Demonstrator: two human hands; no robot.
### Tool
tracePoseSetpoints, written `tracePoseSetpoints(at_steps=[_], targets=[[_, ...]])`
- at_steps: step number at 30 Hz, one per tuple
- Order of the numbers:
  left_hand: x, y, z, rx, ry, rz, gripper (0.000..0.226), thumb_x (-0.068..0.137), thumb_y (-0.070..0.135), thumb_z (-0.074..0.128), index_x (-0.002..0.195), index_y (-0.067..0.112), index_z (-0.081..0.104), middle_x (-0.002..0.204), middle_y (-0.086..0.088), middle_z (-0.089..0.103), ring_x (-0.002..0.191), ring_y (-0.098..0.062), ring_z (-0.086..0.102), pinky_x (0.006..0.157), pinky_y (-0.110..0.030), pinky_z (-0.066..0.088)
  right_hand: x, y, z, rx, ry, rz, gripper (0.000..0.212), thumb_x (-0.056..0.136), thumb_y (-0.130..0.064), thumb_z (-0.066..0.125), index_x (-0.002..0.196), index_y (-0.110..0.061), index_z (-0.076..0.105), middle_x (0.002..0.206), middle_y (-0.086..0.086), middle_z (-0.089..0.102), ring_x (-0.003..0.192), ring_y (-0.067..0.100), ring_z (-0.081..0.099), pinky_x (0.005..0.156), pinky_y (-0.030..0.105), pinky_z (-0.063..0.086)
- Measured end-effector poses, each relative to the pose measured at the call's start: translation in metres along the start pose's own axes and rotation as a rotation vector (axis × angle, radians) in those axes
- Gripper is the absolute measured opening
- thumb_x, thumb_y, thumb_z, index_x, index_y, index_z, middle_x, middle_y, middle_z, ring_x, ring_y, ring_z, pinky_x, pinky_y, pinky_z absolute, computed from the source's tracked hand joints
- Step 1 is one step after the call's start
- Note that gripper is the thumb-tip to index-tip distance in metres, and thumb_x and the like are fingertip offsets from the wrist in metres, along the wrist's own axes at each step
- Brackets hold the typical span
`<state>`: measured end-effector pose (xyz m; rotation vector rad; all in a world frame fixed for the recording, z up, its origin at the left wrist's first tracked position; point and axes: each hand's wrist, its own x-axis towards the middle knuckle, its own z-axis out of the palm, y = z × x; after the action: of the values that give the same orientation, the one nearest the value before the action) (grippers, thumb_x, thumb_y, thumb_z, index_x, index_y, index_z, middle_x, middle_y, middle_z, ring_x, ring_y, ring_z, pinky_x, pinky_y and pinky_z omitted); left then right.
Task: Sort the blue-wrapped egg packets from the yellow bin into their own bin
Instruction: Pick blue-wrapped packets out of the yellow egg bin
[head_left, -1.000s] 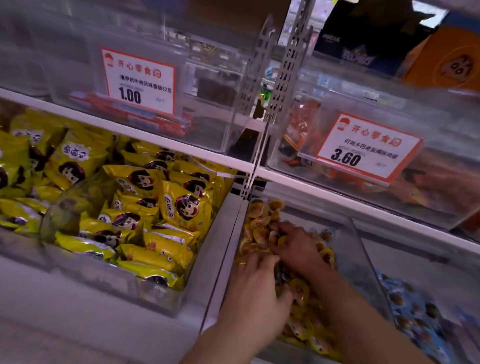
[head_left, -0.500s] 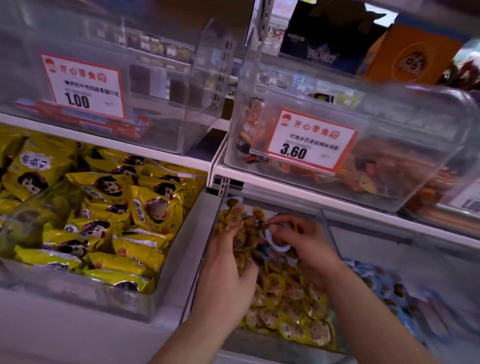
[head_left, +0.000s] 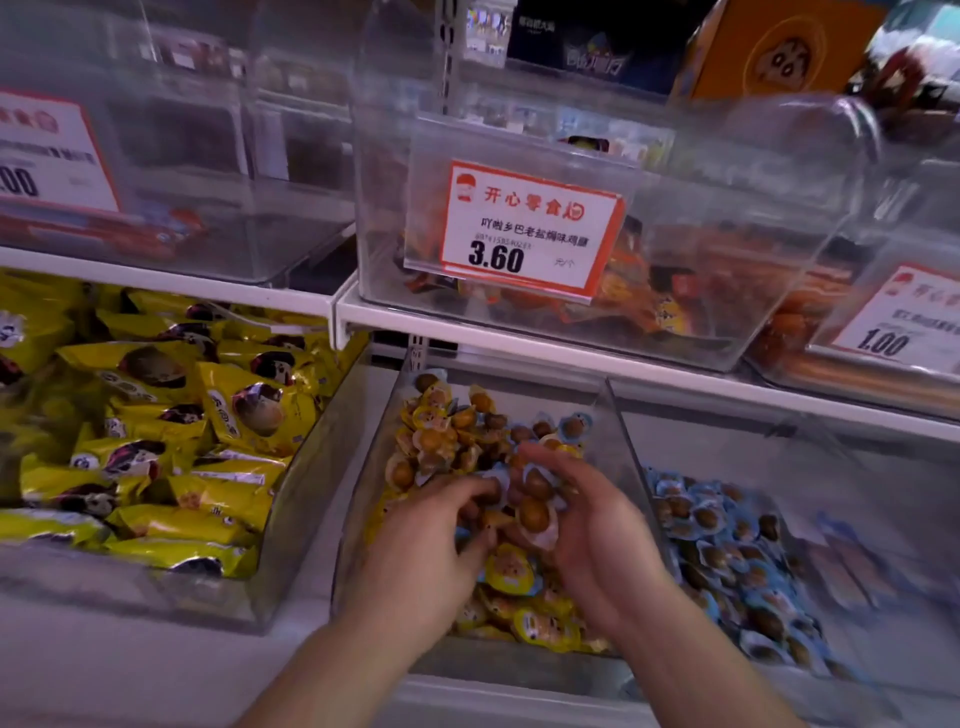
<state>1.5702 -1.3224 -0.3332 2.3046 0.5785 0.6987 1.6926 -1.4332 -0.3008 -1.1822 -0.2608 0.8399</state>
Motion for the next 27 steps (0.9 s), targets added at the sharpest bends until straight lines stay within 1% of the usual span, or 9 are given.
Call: tracePoseSetpoints(at_steps=[2, 5, 8, 11, 15, 18, 20, 23, 27], targets=[[0.003, -0.002, -0.005, 0.008, -0.002, -0.049, 0.038, 0.087, 0.028, 0.069, 0.121, 0.044, 0.061, 0.093, 0.026, 0.061, 0.09, 0.001, 0.06, 0.078, -0.024, 0.052, -0.001, -0.001, -0.005, -0.079, 0.075, -0.04, 0.026, 0.094, -0.03, 0.059, 0.11, -0.018, 0.077, 0.118, 0.008, 0.073, 0.108, 0.024, 0.071, 0.102, 0.052, 0.05], [0.004, -0.005, -0.011, 0.076, -0.018, -0.044, 0.035, 0.087, 0.035, 0.07, 0.12, 0.041, 0.061, 0.094, 0.024, 0.061, 0.089, -0.001, 0.06, 0.077, -0.028, 0.052, -0.007, -0.001, -0.002, -0.34, 0.11, -0.133, 0.024, 0.096, -0.027, 0.056, 0.102, -0.029, 0.079, 0.111, -0.009, 0.075, 0.099, 0.014, 0.073, 0.098, 0.047, 0.052], [0.001, -0.003, -0.016, 0.168, -0.12, 0.015, 0.045, 0.083, 0.047, 0.07, 0.127, 0.039, 0.06, 0.113, 0.019, 0.062, 0.106, -0.008, 0.058, 0.087, -0.03, 0.05, -0.013, -0.006, 0.003, -0.509, 0.098, -0.217, 0.026, 0.098, -0.025, 0.055, 0.098, -0.038, 0.078, 0.106, -0.012, 0.076, 0.093, 0.003, 0.072, 0.084, 0.031, 0.055], [-0.002, -0.001, -0.022, 0.165, -0.18, 0.01, 0.047, 0.084, 0.033, 0.073, 0.128, 0.041, 0.06, 0.107, 0.021, 0.06, 0.106, -0.009, 0.058, 0.091, -0.031, 0.048, -0.016, -0.013, -0.001, -0.738, 0.075, -0.32, 0.023, 0.099, -0.026, 0.057, 0.1, -0.039, 0.077, 0.101, -0.019, 0.073, 0.087, -0.003, 0.069, 0.069, 0.011, 0.051], [-0.003, -0.001, -0.024, 0.073, -0.073, -0.019, 0.043, 0.085, 0.005, 0.068, 0.116, 0.035, 0.069, 0.094, 0.017, 0.059, 0.09, -0.004, 0.057, 0.083, -0.022, 0.048, -0.023, -0.019, -0.011, -1.022, 0.093, -0.476, 0.022, 0.097, -0.027, 0.059, 0.102, -0.041, 0.075, 0.1, -0.024, 0.067, 0.07, 0.009, 0.067, 0.056, 0.024, 0.05], [0.0, 0.001, -0.024, -0.033, 0.128, -0.016, 0.039, 0.089, -0.001, 0.06, 0.112, 0.03, 0.071, 0.102, 0.013, 0.056, 0.094, -0.002, 0.057, 0.082, -0.013, 0.044, -0.027, -0.027, -0.018, -1.28, 0.1, -0.683, 0.027, 0.095, -0.02, 0.059, 0.106, -0.038, 0.077, 0.12, -0.008, 0.058, 0.092, 0.007, 0.063, 0.073, 0.012, 0.048], [0.004, 0.002, -0.022, -0.056, 0.211, -0.005, 0.035, 0.092, 0.005, 0.059, 0.113, 0.031, 0.069, 0.109, 0.013, 0.055, 0.097, -0.005, 0.058, 0.085, -0.022, 0.048, -0.03, -0.031, -0.02, -1.352, 0.008, -0.638, 0.03, 0.094, -0.016, 0.058, 0.103, -0.036, 0.078, 0.119, -0.006, 0.056, 0.101, 0.01, 0.06, 0.081, 0.016, 0.048], [0.007, 0.002, -0.012, 0.126, 0.136, 0.014, 0.028, 0.094, 0.033, 0.061, 0.122, 0.033, 0.064, 0.12, 0.01, 0.055, 0.104, -0.013, 0.058, 0.085, -0.03, 0.05, -0.033, -0.03, -0.018, -1.586, -0.208, -0.365, 0.03, 0.094, -0.017, 0.056, 0.095, -0.037, 0.078, 0.113, -0.01, 0.056, 0.098, 0.008, 0.06, 0.087, 0.024, 0.05], [0.008, 0.001, 0.004, 0.32, -0.097, 0.061, 0.036, 0.097, 0.047, 0.048, 0.132, 0.041, 0.057, 0.139, 0.015, 0.051, 0.122, -0.019, 0.052, 0.097, -0.034, 0.042, -0.034, -0.026, -0.016, -1.601, -0.319, -0.299, 0.023, 0.084, -0.013, 0.06, 0.077, -0.03, 0.074, 0.084, -0.015, 0.06, 0.074, -0.003, 0.057, 0.061, 0.009, 0.043]])
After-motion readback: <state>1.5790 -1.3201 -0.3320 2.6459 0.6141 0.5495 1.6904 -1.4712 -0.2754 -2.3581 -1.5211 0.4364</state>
